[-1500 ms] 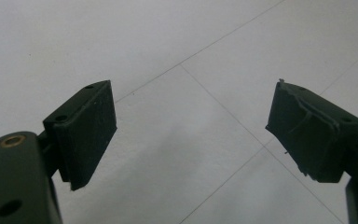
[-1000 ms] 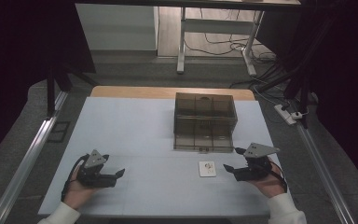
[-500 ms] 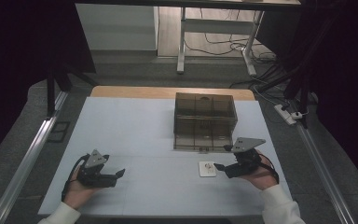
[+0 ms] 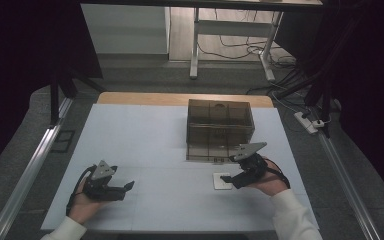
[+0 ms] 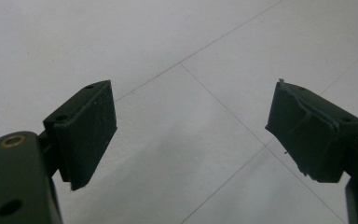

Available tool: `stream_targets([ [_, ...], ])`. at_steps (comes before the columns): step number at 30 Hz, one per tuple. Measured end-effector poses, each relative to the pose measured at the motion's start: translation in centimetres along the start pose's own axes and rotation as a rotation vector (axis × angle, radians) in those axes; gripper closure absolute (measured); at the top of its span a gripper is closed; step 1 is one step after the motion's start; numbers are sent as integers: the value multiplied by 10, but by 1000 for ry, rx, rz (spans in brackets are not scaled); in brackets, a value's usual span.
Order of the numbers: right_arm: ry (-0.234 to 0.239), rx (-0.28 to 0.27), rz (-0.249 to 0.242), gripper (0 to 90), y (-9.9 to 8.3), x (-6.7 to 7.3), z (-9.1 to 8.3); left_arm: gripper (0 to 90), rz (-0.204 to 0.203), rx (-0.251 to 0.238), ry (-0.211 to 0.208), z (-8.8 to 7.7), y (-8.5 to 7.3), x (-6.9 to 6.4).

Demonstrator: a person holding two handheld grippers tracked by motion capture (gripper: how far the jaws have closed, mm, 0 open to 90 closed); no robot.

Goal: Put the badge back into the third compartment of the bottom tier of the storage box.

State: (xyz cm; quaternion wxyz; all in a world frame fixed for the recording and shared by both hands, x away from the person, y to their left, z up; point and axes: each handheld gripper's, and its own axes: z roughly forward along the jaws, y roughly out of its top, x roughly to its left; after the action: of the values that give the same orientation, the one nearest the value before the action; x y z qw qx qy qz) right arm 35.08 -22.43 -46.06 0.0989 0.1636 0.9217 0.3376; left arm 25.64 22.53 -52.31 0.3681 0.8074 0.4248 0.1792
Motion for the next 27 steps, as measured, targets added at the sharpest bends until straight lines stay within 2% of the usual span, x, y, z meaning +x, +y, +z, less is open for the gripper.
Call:
stream_targets([
  [3,16,16,1,208,0,-2,5,153,1,3,1,0,0,0],
  [6,23,43,-19,208,-1,-3,9,153,2,4,2,0,0,0],
  [11,29,69,-22,206,-4,-2,11,153,4,6,3,1,0,0],
  [16,54,109,-54,206,-6,0,13,153,6,7,4,1,0,-1],
  [20,64,132,-58,206,-8,1,16,153,7,9,3,1,0,-1],
  [26,66,188,-63,201,-14,0,27,153,9,10,4,1,-1,-1],
  [27,69,193,-78,198,-15,-1,29,153,10,10,4,1,-1,-1],
])
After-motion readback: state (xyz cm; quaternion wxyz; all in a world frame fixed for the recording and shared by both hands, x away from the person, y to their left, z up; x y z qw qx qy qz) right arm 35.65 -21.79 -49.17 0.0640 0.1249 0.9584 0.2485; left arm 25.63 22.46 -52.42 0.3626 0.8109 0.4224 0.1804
